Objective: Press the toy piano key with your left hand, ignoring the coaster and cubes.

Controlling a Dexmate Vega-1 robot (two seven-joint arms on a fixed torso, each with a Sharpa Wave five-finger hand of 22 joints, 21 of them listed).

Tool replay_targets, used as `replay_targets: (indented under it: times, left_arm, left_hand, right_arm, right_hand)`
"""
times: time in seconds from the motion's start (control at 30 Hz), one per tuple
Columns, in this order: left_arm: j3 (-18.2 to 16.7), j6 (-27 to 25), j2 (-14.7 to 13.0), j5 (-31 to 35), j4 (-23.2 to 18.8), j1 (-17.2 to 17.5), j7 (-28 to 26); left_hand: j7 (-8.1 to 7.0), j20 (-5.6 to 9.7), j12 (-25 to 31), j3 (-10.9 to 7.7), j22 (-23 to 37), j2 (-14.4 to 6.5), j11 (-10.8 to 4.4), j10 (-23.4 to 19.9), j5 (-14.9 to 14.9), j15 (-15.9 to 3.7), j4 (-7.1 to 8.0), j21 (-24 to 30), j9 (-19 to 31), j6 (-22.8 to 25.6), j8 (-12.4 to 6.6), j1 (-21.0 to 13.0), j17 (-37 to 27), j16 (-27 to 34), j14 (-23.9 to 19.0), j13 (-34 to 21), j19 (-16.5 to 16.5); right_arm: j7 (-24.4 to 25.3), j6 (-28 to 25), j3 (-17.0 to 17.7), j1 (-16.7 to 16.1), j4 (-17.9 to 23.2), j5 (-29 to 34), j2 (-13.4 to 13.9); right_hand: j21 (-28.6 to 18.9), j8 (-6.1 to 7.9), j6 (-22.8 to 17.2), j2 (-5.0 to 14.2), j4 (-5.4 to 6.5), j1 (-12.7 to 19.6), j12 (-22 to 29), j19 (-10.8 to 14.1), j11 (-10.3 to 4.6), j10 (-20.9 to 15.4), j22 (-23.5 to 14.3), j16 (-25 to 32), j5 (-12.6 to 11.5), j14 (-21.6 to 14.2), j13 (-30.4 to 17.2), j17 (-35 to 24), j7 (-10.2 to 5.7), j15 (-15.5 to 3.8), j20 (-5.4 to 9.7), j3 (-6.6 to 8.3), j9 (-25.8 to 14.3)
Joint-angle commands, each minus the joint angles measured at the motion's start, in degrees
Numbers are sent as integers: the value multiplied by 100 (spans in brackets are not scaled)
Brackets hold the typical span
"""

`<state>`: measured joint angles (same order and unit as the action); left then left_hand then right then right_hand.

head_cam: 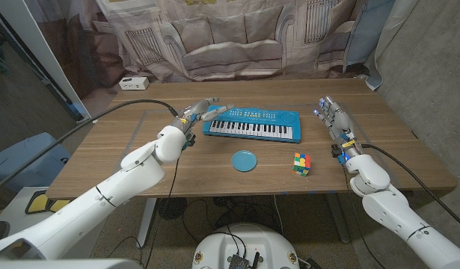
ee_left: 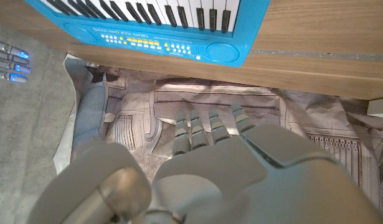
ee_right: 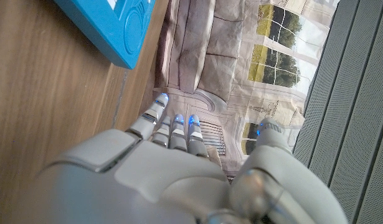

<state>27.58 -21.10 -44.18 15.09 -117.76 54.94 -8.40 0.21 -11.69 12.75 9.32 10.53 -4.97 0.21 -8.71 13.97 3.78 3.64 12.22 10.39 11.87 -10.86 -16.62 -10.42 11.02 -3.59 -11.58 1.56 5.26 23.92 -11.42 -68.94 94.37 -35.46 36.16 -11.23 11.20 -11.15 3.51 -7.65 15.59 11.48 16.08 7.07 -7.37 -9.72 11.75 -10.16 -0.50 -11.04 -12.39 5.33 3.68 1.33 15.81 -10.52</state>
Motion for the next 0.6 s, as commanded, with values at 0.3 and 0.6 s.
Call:
replay_targets:
  times: [0.3, 0.6]
  left_arm:
    - [-383, 2209, 243, -1887, 981, 152, -224]
    - [-396, 2869, 395, -2109, 1423, 129, -347]
  left_hand:
    - [87, 59, 50, 57, 13, 11, 122, -117, -17, 6, -1, 35, 2, 11, -22, -87, -5, 28, -90, -13, -178]
    - [189, 860, 43, 61, -11, -13, 280, -180, -42, 37, -35, 79, -3, -54, 7, -171, 7, 18, -174, 0, -462]
  right_arm:
    - [-778, 279, -123, 360, -539, -293, 22]
    - [-756, 177, -262, 565, -663, -253, -64]
  right_hand:
    - [-17, -19, 20, -54, -17, -40, 28, 98, -16, -59, -12, 45, 2, -44, -22, -6, -6, -16, 13, -51, -31]
    - [-11, -19, 26, -66, -16, -45, 27, 96, -16, -62, -11, 45, -1, -49, -22, -6, -5, -10, 10, -63, -32]
